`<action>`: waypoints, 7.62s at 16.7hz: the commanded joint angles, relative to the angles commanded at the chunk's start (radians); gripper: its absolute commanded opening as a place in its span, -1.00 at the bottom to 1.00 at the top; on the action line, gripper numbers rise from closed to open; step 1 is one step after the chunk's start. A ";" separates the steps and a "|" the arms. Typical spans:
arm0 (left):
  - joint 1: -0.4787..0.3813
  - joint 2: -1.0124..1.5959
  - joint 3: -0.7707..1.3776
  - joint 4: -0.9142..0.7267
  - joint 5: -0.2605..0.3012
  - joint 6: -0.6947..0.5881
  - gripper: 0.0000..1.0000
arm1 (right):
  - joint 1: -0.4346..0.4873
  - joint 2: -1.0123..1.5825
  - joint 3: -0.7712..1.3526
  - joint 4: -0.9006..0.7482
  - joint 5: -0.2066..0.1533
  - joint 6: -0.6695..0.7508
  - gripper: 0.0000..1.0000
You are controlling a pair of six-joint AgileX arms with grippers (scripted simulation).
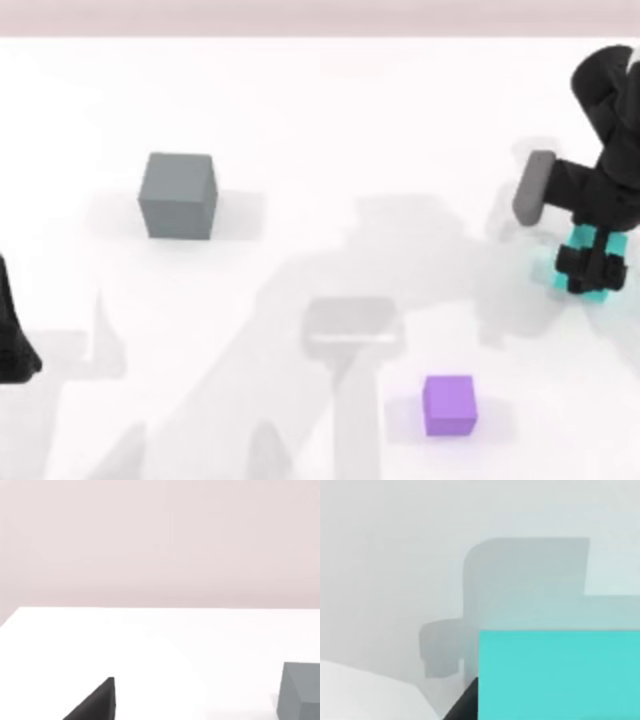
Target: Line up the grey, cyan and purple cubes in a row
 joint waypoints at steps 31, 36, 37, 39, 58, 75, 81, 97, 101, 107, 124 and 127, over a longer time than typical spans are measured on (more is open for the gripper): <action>0.000 0.000 0.000 0.000 0.000 0.000 1.00 | 0.427 -0.140 0.156 -0.301 -0.012 0.177 -1.00; 0.000 0.000 0.000 0.000 0.000 0.000 1.00 | 0.695 -0.172 0.145 -0.318 -0.012 0.292 -1.00; 0.000 0.000 0.000 0.000 0.000 0.000 1.00 | 0.719 -0.177 0.143 -0.318 -0.012 0.306 -1.00; 0.000 0.000 0.000 0.000 0.000 0.000 1.00 | 0.738 -0.182 0.141 -0.318 -0.011 0.317 -1.00; 0.000 0.000 0.000 0.000 0.000 0.000 1.00 | 0.739 -0.116 -0.051 -0.060 -0.011 0.319 -0.55; 0.000 0.000 0.000 0.000 0.000 0.000 1.00 | 0.739 -0.116 -0.051 -0.060 -0.011 0.319 1.00; 0.000 0.000 0.000 0.000 0.000 0.000 1.00 | 0.743 -0.136 0.006 -0.133 -0.010 0.315 1.00; -0.044 0.207 0.193 -0.169 0.017 -0.004 1.00 | 0.657 -0.346 0.009 -0.196 -0.026 0.365 1.00; -0.095 0.528 0.459 -0.411 0.028 -0.015 1.00 | 0.540 -0.602 -0.173 -0.039 -0.045 0.442 1.00; -0.174 1.166 0.958 -0.858 0.027 -0.048 1.00 | 0.307 -1.130 -0.577 0.251 -0.067 0.616 1.00; -0.264 2.408 2.257 -1.426 0.005 -0.192 1.00 | -0.142 -2.150 -1.437 0.847 -0.004 0.986 1.00; -0.264 2.416 2.271 -1.425 0.005 -0.195 1.00 | -0.146 -2.161 -1.443 0.853 -0.003 0.989 1.00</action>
